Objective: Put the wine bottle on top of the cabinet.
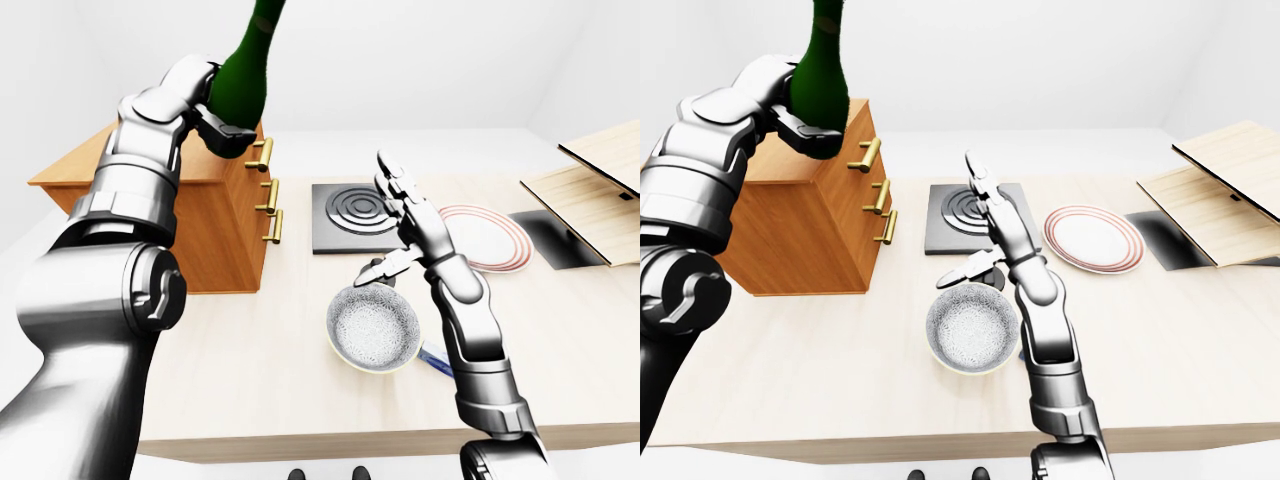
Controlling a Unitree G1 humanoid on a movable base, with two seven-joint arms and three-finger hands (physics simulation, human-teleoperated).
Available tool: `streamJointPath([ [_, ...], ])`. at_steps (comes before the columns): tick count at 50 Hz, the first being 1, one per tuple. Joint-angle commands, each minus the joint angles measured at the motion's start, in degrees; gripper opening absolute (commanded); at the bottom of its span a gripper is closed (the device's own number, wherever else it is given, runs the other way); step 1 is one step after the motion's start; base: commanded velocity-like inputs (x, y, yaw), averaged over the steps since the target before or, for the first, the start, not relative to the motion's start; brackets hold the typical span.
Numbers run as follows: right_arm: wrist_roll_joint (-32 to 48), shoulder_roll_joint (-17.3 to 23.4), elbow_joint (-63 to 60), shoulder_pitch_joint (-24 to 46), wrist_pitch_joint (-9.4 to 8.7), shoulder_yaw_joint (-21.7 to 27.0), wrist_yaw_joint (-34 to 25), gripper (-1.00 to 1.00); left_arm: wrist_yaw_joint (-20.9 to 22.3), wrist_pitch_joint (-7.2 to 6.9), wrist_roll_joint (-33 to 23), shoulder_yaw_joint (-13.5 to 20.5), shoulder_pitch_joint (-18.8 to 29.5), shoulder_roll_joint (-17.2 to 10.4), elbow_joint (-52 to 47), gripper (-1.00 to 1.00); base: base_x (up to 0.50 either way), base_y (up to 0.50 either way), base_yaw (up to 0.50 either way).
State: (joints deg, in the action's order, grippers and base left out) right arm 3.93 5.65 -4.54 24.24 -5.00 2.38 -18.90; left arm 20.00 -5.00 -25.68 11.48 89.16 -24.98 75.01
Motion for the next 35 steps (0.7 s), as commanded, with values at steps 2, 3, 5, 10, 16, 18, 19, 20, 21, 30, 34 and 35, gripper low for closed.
streamJointPath([
  [2, -0.4, 0.3, -0.7, -0.7, 0.00, 0.3, 0.0, 1.00, 2.2, 0.00, -4.3, -1.5, -3.4, 0.3, 2.6, -1.00, 0.00, 0.00, 0.00],
  [3, -0.4, 0.3, -0.4, -0.7, 0.00, 0.4, 0.0, 1.00, 2.2, 0.00, -4.3, -1.4, -3.3, 0.2, 2.6, -1.00, 0.00, 0.00, 0.00],
  [5, -0.4, 0.3, -0.3, -0.7, 0.00, 0.4, 0.1, 1.00, 2.4, 0.00, -4.6, -1.4, -3.2, 0.2, 2.6, -1.00, 0.00, 0.00, 0.00],
  [10, -0.4, 0.1, -0.3, -0.8, 0.00, 0.2, 0.1, 1.00, 2.9, 0.00, -5.2, -1.5, -3.6, 0.5, 2.7, -1.00, 0.00, 0.00, 0.00],
  [16, -0.6, 0.2, 0.1, -1.8, 0.00, 0.4, 0.2, 1.00, 2.5, 0.00, -5.4, -1.4, -4.7, 0.8, 2.7, -1.00, 0.00, 0.00, 0.00],
  [18, -0.7, 0.2, 0.5, -2.0, 0.00, 0.5, 0.2, 1.00, 2.3, 0.00, -5.2, -1.2, -5.0, 0.8, 2.7, -1.00, 0.00, 0.00, 0.00],
  [19, -0.8, 0.2, 0.4, -2.0, 0.00, 0.5, 0.2, 1.00, 2.2, 0.00, -5.2, -1.2, -5.4, 0.9, 2.7, -1.00, 0.00, 0.00, 0.00],
  [20, -0.8, 0.2, 0.4, -2.0, 0.00, 0.5, 0.2, 1.00, 2.2, 0.00, -5.2, -1.2, -5.4, 0.9, 2.7, -1.00, 0.00, 0.00, 0.00],
  [21, -0.8, 0.1, 0.5, -2.0, 0.00, 0.5, 0.3, 1.00, 2.1, 0.00, -5.0, -1.1, -5.9, 0.9, 2.7, -1.00, 0.00, 0.00, 0.00],
  [30, -0.7, 0.0, 0.7, -2.0, 0.00, 0.2, 0.5, 1.00, 1.4, 0.00, -4.1, -0.7, -8.1, 0.9, 2.7, -1.00, 0.00, 0.00, 0.00],
  [34, -0.6, -0.1, 0.7, -2.0, 0.00, 0.1, 0.5, 1.00, 1.3, 0.00, -4.0, -1.0, -9.3, 1.3, 2.8, -1.00, 0.00, 0.00, 0.00],
  [35, -0.6, -0.1, 0.6, -2.0, 0.00, 0.0, 0.5, 1.00, 1.3, 0.00, -4.1, -1.0, -9.5, 1.4, 2.8, -1.00, 0.00, 0.00, 0.00],
])
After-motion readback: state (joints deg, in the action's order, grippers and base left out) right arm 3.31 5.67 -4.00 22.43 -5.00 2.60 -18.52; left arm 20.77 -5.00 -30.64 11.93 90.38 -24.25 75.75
